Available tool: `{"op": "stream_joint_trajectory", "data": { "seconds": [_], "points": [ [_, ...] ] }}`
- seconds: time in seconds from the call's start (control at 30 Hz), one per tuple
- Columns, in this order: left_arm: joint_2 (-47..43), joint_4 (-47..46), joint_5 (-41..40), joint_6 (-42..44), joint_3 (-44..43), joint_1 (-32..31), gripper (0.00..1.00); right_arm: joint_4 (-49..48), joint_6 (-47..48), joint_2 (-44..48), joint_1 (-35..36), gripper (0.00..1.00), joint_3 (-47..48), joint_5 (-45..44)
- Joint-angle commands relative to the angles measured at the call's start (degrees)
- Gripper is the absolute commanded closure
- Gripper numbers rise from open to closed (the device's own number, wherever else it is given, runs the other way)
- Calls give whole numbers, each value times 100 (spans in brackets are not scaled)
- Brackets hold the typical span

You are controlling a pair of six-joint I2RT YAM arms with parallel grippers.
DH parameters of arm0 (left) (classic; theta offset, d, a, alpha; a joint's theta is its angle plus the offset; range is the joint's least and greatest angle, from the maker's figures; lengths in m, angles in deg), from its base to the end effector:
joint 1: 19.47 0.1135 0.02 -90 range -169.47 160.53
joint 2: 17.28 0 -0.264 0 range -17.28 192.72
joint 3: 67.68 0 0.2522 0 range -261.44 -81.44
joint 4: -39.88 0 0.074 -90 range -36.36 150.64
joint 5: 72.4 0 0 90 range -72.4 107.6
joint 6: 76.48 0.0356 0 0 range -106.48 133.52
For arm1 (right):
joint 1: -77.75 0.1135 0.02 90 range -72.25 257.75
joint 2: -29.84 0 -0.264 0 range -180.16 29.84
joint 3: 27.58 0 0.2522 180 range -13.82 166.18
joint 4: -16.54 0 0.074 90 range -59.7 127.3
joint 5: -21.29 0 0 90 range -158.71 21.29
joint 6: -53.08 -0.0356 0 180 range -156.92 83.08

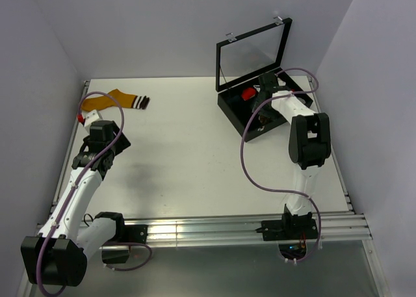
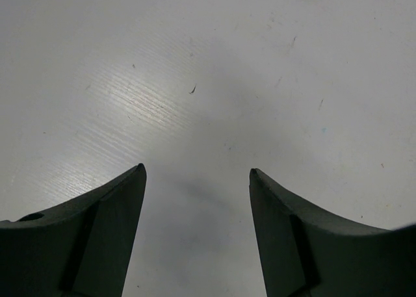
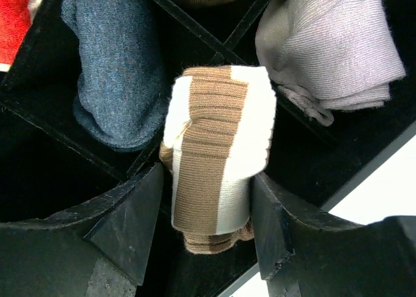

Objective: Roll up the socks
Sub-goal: Place the sock in the storage box.

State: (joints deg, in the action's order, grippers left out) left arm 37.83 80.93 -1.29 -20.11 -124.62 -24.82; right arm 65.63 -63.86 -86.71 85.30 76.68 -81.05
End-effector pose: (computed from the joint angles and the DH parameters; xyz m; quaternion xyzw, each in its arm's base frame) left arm 0.2047 -0.0076 0.2700 -0.2859 0.8470 -0.0014 0.4482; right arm 0.4337 0.0498 0.2005 0.1884 0.9451 -0.0266 0.2656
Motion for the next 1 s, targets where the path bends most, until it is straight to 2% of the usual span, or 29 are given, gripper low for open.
{"op": "stream_joint_trajectory", "data": {
  "seconds": [0.0, 0.47, 0.7, 0.97],
  "points": [
    [-106, -136, 35, 102, -6, -19, 30, 1266, -31, 79, 71, 35, -217, 469],
    [-88, -145, 44, 111, -6, -19, 30, 1363, -250, 669, 53, 34, 222, -93],
    [-123, -154, 35, 111, 2, -19, 30, 1222, -312, 449, -69, 51, 311, -234],
    [-124, -154, 35, 111, 2, -19, 30, 897, -286, 212, -149, 75, -391, 20]
  ]
}}
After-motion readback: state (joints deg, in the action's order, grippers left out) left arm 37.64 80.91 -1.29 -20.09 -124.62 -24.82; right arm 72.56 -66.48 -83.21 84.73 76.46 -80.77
